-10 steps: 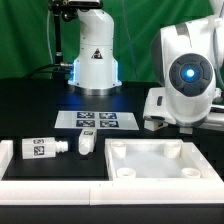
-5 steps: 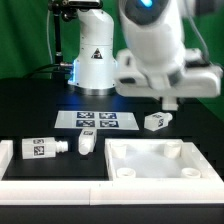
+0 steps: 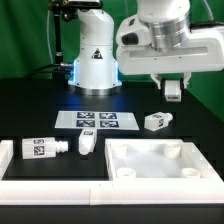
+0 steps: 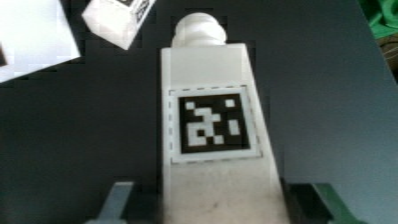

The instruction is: Assemble one leg

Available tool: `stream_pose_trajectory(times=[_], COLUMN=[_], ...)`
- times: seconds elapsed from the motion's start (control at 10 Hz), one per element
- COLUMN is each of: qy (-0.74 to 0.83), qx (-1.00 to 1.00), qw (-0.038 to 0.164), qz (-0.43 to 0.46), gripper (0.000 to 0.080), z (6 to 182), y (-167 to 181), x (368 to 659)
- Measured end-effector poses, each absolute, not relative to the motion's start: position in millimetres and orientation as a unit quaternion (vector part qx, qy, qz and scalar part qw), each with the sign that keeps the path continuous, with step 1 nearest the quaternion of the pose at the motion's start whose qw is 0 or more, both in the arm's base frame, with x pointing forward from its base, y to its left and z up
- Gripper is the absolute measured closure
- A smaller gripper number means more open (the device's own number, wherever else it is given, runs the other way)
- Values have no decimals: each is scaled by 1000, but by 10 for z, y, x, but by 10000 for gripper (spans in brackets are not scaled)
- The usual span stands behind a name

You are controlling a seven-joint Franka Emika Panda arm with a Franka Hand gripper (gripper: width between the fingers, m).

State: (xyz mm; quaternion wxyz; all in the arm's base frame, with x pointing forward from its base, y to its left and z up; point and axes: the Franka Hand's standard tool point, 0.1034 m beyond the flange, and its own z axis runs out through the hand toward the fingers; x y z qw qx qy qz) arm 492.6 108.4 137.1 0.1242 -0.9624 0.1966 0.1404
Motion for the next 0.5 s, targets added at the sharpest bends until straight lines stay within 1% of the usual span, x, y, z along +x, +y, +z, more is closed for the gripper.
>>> stream_pose_trajectory(times=[0.1,0.2,0.3,0.4,0.5], qy=[198,182,171,159,152], qx=[-966,-975,-979,-981,-983], qw=[118,101,104,106,103], qz=[114,71,43,19,-18], gripper=[512,512,512,512,512], z=[1337,1285,1392,1475,1579], y=[1089,1111,1033,859,714], x=[4952,4997,5113,5257,5449])
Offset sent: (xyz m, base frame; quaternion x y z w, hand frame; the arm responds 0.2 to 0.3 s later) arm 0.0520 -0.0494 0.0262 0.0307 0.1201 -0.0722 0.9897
